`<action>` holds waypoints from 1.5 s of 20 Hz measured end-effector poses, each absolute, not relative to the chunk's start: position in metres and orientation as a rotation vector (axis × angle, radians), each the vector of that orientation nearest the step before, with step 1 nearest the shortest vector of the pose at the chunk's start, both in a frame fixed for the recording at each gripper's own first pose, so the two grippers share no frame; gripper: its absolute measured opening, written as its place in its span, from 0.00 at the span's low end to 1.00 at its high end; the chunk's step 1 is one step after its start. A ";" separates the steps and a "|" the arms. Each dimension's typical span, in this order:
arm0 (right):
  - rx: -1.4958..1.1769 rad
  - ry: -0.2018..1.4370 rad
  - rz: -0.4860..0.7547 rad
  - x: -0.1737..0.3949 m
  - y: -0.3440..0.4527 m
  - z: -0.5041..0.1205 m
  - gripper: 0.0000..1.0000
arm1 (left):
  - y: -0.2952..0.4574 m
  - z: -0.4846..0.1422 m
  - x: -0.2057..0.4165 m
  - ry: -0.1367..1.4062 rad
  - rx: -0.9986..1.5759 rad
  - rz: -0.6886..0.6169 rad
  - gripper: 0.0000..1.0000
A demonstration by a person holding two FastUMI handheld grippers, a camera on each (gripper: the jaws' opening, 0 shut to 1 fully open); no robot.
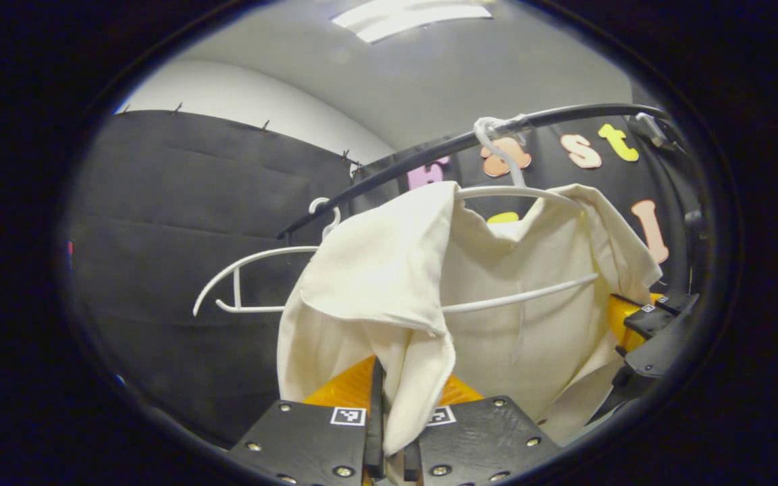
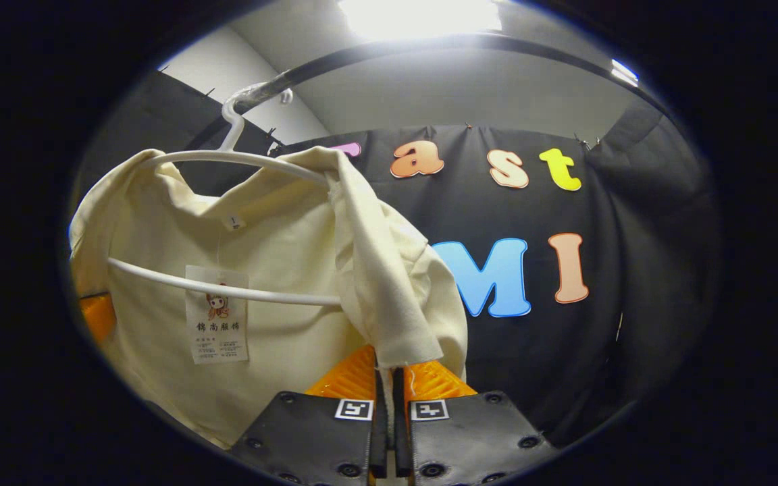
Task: Grasp the clothes on the hanger with both hands and then place them into the laundry hamper below.
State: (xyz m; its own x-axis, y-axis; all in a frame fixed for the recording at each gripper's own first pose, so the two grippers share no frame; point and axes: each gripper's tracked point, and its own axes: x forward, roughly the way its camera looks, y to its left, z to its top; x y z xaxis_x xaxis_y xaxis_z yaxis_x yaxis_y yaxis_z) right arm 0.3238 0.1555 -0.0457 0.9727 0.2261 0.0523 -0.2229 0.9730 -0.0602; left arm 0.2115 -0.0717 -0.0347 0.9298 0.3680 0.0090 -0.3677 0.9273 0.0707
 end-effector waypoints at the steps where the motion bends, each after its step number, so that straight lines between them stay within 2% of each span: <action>1: -0.058 -0.072 0.216 0.325 0.148 -0.042 0.06 | -0.074 -0.034 0.210 0.000 0.061 0.358 0.03; 6: -0.098 -0.225 0.104 0.324 0.107 -0.004 0.06 | -0.060 -0.012 0.182 -0.039 0.133 0.375 0.02; 14: -0.091 -0.305 0.056 0.348 0.086 0.025 0.09 | -0.031 0.045 0.163 -0.122 0.227 0.444 0.01; 23: 0.037 -0.305 0.129 0.385 0.087 0.037 0.09 | 0.001 0.115 0.172 -0.266 0.312 0.402 0.01; 28: 0.123 -0.240 0.238 0.417 0.104 0.024 0.09 | 0.021 0.109 0.190 -0.248 0.274 0.367 0.01; 30: 0.151 -0.183 0.285 0.430 0.114 0.011 0.03 | 0.028 0.100 0.203 -0.233 0.250 0.352 0.01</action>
State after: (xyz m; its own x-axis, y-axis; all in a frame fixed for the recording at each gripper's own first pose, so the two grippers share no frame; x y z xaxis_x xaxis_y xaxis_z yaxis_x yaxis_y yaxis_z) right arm 0.4298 0.1138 0.0111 0.9434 0.2645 0.2000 -0.2918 0.9486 0.1222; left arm 0.2028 0.0282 0.0997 0.9127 0.3090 0.2672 -0.3662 0.9088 0.2000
